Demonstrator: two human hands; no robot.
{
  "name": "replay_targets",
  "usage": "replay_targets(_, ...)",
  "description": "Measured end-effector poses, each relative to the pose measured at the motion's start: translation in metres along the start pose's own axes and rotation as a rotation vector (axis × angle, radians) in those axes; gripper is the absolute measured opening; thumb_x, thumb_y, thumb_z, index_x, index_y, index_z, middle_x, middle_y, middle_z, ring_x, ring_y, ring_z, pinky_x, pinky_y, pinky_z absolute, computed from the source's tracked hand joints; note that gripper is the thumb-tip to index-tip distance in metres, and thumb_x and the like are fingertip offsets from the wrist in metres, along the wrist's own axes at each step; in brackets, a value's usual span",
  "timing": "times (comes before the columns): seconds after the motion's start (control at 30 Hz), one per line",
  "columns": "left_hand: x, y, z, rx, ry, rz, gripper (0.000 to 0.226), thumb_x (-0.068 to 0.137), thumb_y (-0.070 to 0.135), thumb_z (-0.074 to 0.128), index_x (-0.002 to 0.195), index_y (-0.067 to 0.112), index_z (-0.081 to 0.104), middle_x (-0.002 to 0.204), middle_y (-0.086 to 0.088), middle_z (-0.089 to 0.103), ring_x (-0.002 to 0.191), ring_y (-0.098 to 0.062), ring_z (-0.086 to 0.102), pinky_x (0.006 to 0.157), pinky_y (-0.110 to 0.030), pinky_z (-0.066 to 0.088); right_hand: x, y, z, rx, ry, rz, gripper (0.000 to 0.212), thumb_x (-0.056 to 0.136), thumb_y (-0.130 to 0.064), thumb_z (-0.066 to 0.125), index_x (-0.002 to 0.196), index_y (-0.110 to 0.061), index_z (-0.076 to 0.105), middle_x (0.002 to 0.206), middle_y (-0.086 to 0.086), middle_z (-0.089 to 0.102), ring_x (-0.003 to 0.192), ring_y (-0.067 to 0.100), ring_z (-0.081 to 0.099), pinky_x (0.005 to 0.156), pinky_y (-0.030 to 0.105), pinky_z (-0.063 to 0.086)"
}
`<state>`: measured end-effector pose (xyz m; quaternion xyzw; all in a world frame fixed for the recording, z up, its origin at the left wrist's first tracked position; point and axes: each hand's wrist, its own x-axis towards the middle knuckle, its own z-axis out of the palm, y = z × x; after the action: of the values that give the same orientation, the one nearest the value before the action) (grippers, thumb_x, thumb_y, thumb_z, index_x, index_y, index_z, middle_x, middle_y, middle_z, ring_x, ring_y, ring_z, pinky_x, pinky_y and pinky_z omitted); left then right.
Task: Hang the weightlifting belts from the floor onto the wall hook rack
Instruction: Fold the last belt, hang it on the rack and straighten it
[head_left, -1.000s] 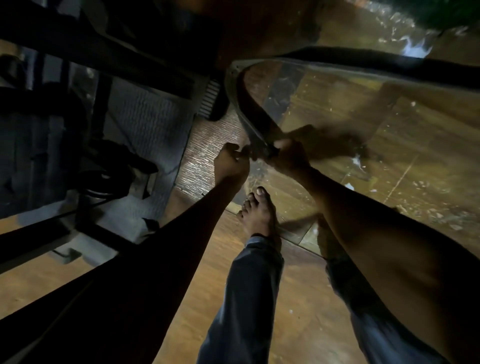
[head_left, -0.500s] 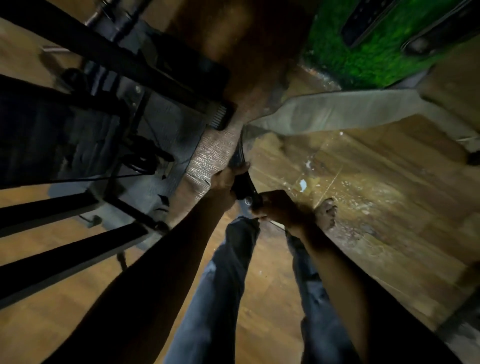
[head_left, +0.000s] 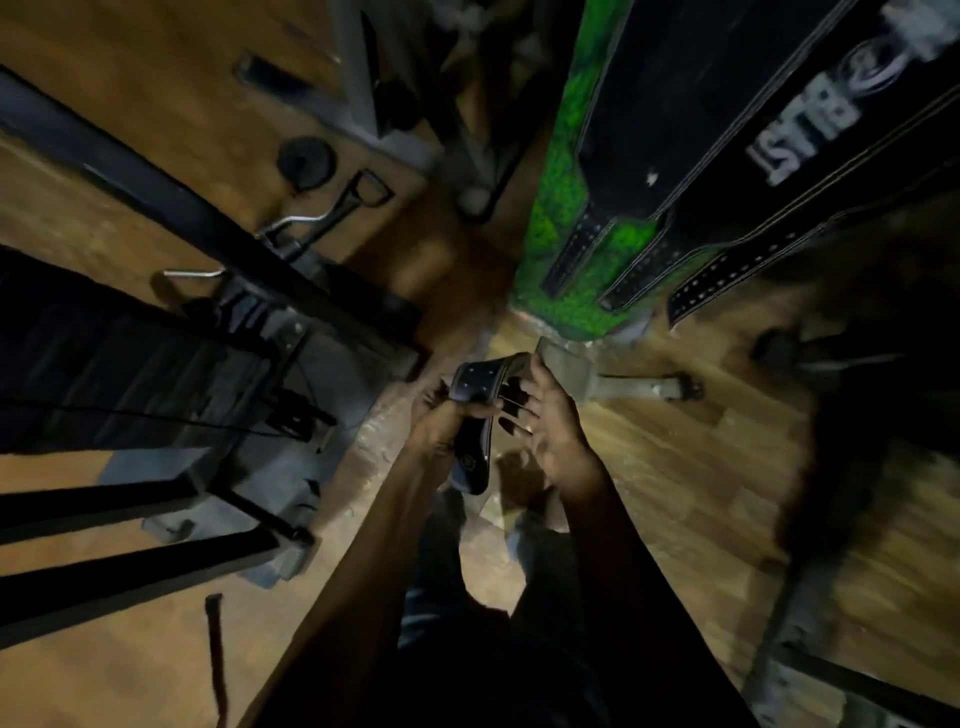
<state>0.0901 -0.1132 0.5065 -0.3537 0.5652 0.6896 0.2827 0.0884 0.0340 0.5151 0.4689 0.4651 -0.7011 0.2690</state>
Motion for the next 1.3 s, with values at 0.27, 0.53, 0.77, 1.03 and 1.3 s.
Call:
replay_targets(0.27, -0.050, 0.095, 0.064, 0.106, -0.061, 0.356, 0.058, 0.055, -0.021, 0.084, 0.070, 0.018, 0.044, 0.078, -0.009, 0.063, 0.081, -0.025, 0.063, 0.068, -0.043, 0.062, -0.086, -0.082, 0.015, 0.038, -0.047, -0.184, 0.046, 0.082, -0.044, 0.083, 0.113, -0.012, 0.073, 0.089, 0.003, 0.078, 0.085, 0.019, 0.074, 0.074, 0.034, 0.057)
replay_targets(0.53, -0.082, 0.153, 0.078, 0.126, -0.267, 0.676, 0.048, 0.039, 0.001, 0.094, 0.077, 0.019, 0.071, 0.079, 0.003, 0.078, 0.077, -0.011, 0.072, 0.076, -0.032, 0.062, -0.136, -0.174, 0.033, 0.000, -0.214, -0.371, 0.026, 0.089, -0.032, 0.077, 0.094, -0.008, 0.070, 0.081, 0.008, 0.073, 0.069, 0.022, 0.071, 0.055, 0.029, 0.059)
replay_targets(0.77, -0.120, 0.180, 0.077, 0.203, -0.524, 0.583, 0.055, 0.066, 0.005, 0.091, 0.113, -0.010, 0.068, 0.105, -0.023, 0.073, 0.091, -0.028, 0.071, 0.086, -0.040, 0.058, -0.153, -0.199, 0.029, -0.104, -0.261, -0.340, 0.010, 0.092, -0.014, 0.065, 0.092, -0.006, 0.071, 0.080, 0.014, 0.072, 0.066, 0.025, 0.070, 0.051, 0.030, 0.060)
replay_targets(1.03, -0.131, 0.204, 0.077, 0.159, -0.282, 0.338, 0.083, 0.075, 0.091, 0.057, 0.076, 0.009, 0.068, 0.072, -0.013, 0.063, 0.058, -0.021, 0.060, 0.060, -0.030, 0.045, -0.165, -0.203, 0.021, 0.124, -0.593, -0.537, 0.047, 0.082, -0.004, 0.072, 0.127, -0.013, 0.064, 0.099, 0.020, 0.072, 0.081, 0.038, 0.072, 0.071, 0.053, 0.061)
replay_targets(1.3, -0.148, 0.238, 0.095, -0.380, -0.545, 0.224, 0.083, 0.083, 0.067, 0.065, 0.130, -0.002, 0.064, 0.120, -0.024, 0.070, 0.099, -0.036, 0.073, 0.083, -0.042, 0.063, -0.174, -0.182, 0.003, -0.054, -0.947, -0.743, 0.038, 0.076, 0.007, 0.068, 0.109, -0.009, 0.077, 0.100, 0.012, 0.080, 0.085, 0.025, 0.078, 0.076, 0.039, 0.064)
